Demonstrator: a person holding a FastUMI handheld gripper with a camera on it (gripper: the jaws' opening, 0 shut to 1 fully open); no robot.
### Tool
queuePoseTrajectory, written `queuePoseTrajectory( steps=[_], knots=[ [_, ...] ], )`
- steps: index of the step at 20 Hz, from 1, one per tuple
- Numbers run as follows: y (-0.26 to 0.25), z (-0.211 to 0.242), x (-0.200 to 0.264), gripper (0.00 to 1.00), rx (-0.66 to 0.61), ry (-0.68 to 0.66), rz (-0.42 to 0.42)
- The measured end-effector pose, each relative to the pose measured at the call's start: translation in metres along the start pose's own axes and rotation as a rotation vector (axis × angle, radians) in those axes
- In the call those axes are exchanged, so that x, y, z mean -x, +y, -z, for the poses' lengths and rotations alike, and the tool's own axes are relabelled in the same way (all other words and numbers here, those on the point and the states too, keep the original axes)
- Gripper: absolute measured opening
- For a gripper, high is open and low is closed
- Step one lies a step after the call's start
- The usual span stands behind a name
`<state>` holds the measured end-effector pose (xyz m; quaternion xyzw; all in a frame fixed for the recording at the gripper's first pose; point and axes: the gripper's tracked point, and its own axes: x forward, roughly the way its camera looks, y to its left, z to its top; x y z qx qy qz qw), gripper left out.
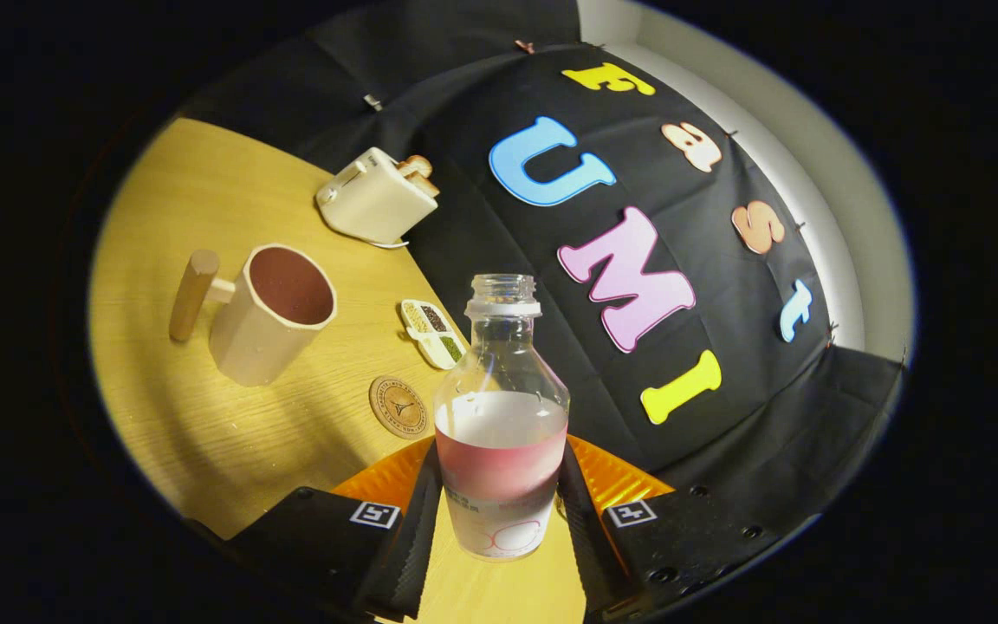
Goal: Take the bottle from table, then pour the juice into the cup, finally place the bottle on the coaster
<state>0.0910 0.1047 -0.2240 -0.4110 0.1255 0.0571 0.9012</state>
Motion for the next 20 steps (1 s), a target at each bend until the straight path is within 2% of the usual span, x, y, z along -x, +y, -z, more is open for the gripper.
queuePoseTrajectory(
  steps=[9, 20],
  knots=[
    [0.028, -0.013, -0.008, 0.71, 0.265, -0.008, -0.1],
    [0.041, -0.016, -0.023, 0.71, 0.444, 0.022, -0.149]
  ],
)
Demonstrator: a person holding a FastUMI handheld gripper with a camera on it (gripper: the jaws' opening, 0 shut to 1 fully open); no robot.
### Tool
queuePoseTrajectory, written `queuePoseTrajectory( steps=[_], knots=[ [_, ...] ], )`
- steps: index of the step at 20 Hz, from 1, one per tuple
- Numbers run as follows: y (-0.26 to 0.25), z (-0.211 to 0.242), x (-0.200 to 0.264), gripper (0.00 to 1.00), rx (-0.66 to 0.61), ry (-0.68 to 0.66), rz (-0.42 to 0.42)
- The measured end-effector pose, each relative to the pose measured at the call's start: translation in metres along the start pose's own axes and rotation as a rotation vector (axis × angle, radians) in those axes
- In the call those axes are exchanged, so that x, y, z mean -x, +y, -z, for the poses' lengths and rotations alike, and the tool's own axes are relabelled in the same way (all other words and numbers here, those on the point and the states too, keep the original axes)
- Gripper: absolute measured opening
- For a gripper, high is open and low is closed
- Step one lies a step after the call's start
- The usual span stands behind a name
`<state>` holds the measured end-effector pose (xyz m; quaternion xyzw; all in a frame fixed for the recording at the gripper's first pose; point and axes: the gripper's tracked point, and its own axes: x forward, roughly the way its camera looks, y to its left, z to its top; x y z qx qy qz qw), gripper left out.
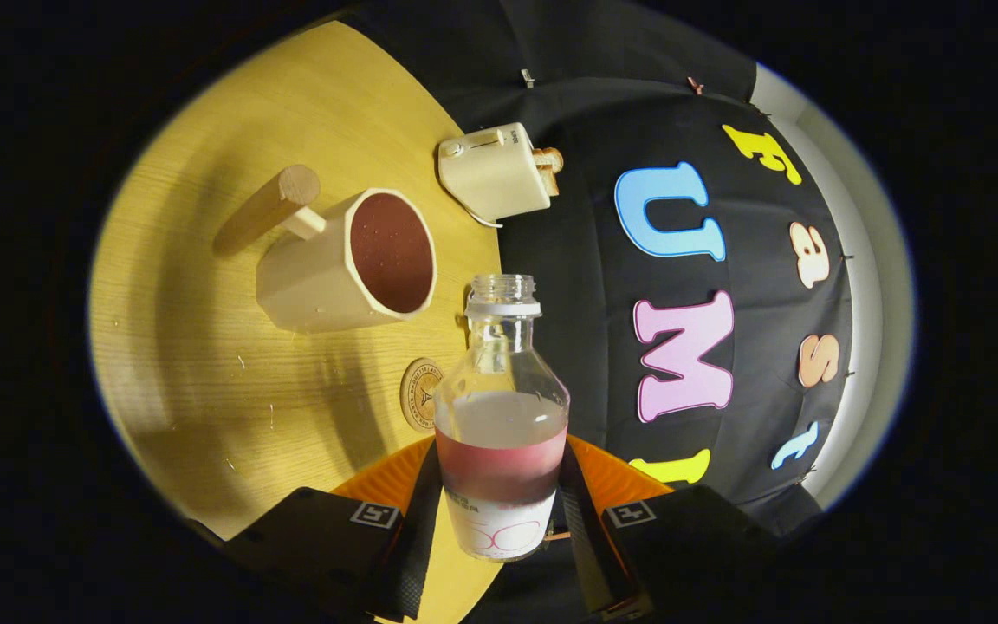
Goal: Take the bottle from table, then pour the juice into the cup, finally place the bottle on the coaster
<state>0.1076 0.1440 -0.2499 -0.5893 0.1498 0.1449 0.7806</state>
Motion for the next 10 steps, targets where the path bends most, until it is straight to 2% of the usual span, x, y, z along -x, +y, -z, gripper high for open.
queuePoseTrajectory(
  steps=[10],
  knots=[
    [0.0053, -0.0005, -0.006, 0.71, 0.119, 0.011, -0.018]
  ],
)
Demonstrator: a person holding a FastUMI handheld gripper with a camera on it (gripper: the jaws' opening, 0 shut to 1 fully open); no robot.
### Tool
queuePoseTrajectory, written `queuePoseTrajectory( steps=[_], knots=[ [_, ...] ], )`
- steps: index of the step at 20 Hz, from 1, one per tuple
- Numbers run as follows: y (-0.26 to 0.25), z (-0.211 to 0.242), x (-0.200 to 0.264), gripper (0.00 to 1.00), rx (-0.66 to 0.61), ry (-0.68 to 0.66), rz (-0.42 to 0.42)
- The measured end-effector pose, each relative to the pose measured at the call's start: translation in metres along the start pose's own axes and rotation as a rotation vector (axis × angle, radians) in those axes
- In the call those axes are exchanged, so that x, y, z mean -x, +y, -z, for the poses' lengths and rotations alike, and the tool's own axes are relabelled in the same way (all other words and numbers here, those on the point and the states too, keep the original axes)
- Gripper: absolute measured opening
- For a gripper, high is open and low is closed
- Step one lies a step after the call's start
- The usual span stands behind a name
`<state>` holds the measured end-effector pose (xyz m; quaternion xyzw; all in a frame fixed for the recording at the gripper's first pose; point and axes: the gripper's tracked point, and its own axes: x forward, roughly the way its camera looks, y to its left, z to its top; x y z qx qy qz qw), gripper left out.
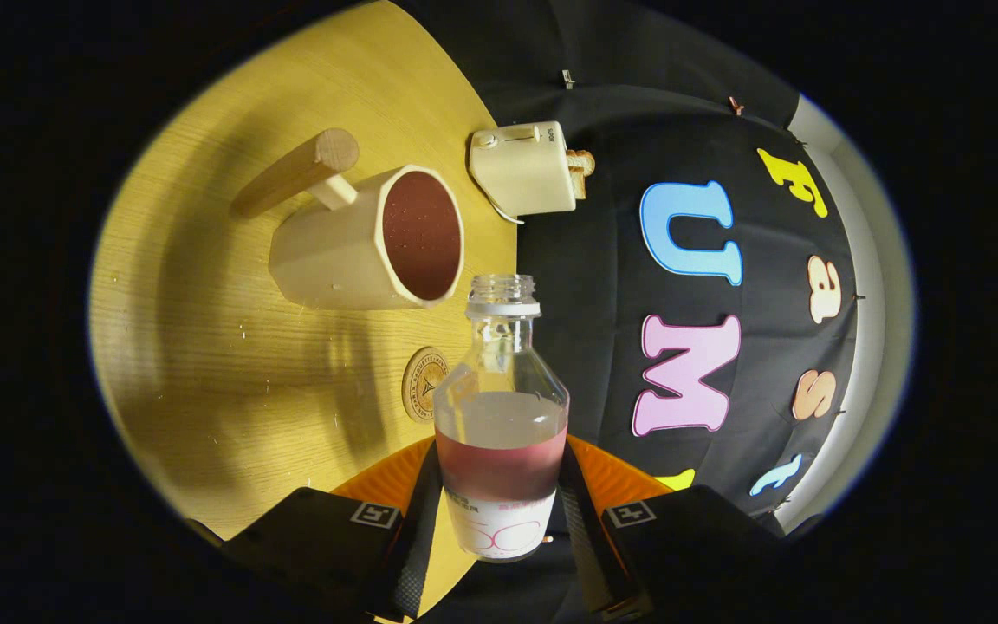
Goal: Take the bottle from table, then pour the juice into the cup, finally place the bottle on the coaster
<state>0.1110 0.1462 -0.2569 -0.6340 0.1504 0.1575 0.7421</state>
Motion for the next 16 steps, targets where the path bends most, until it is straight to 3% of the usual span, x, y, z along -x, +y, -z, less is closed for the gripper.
queuePoseTrajectory(
  steps=[16],
  knots=[
    [-0.0041, -0.0044, -0.0076, 0.71, 0.141, 0.01, 0.009]
  ],
)
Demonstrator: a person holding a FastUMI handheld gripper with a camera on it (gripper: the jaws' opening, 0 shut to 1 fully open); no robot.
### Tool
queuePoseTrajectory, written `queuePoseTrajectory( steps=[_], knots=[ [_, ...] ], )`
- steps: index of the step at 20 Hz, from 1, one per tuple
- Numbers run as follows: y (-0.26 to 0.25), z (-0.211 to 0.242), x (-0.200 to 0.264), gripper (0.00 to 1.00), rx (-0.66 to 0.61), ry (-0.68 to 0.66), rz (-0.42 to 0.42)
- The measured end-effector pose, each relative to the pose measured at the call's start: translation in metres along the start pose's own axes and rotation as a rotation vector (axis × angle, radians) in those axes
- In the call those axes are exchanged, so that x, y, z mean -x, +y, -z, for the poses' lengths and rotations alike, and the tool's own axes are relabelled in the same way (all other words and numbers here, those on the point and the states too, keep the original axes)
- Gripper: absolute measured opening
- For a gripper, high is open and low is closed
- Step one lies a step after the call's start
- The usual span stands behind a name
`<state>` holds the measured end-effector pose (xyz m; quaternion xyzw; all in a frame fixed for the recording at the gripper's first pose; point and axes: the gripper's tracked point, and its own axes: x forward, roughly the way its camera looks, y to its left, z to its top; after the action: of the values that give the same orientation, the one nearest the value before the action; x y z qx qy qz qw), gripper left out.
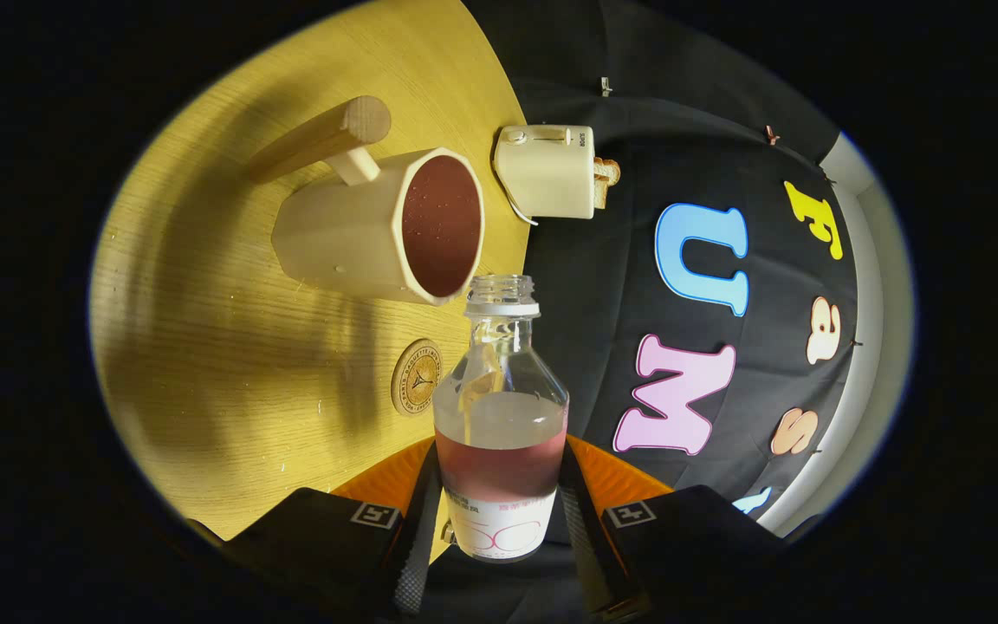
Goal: Take the bottle from table, then pour the juice into the cup, finally place the bottle on the coaster
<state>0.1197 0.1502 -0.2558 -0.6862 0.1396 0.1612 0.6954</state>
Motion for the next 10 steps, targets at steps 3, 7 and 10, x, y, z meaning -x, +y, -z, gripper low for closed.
queuePoseTrajectory(
  steps=[3, 7, 10],
  knots=[
    [-0.0007, -0.0014, -0.0018, 0.71, 0.019, -0.001, -0.001],
    [-0.0017, -0.0026, -0.0024, 0.71, 0.049, -0.004, 0.0],
    [-0.0021, -0.0038, -0.0056, 0.71, 0.062, -0.002, 0.001]
  ],
)
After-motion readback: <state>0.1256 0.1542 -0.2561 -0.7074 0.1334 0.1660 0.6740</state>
